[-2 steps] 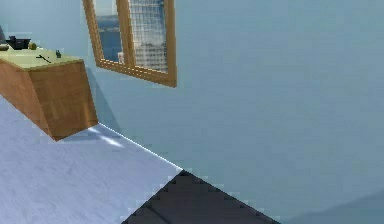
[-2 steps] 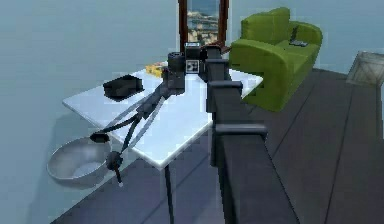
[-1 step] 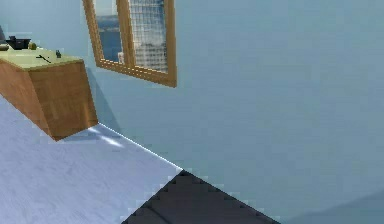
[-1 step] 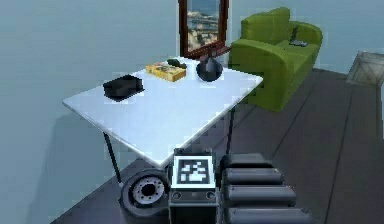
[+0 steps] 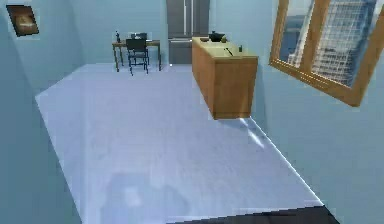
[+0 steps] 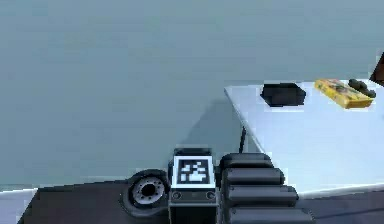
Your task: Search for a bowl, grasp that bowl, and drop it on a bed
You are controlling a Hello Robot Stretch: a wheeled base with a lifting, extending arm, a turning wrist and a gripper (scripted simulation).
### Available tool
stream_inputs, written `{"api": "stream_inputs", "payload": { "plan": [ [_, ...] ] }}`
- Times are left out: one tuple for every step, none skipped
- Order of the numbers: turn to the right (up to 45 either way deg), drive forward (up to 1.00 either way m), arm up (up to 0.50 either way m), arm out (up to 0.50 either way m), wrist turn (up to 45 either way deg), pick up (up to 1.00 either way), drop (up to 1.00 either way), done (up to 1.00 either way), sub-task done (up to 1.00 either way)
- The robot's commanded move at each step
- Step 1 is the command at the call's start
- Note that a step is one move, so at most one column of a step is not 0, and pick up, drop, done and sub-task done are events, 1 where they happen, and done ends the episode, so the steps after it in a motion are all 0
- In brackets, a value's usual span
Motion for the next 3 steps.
{"api": "stream_inputs", "payload": {
  "plan": [
    [-45.0,0.0,0.0,0.0,0.0,0.0,0.0,0.0,0.0],
    [-45.0,0.0,0.0,0.0,0.0,0.0,0.0,0.0,0.0],
    [-12.0,0.0,0.0,0.0,0.0,0.0,0.0,0.0,0.0]
  ]
}}
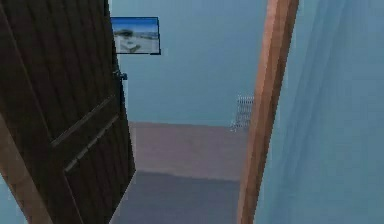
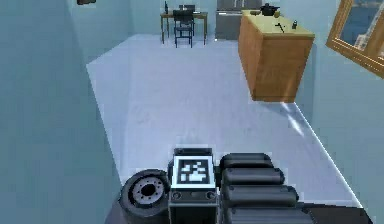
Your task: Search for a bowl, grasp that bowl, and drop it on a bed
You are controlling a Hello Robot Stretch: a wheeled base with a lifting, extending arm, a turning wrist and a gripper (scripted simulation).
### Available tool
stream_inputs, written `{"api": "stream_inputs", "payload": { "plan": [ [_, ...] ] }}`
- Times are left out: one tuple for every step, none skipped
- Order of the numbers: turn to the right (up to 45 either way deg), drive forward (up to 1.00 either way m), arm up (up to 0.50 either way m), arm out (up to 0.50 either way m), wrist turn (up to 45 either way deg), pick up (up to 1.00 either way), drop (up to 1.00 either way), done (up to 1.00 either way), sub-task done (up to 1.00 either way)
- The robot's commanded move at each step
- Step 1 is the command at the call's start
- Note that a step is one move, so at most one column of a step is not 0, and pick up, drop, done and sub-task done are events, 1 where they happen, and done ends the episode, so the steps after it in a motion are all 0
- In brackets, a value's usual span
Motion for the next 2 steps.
{"api": "stream_inputs", "payload": {
  "plan": [
    [-3.0,0.0,0.0,0.0,0.0,0.0,0.0,0.0,0.0],
    [-18.0,0.0,0.0,0.0,0.0,0.0,0.0,0.0,0.0]
  ]
}}
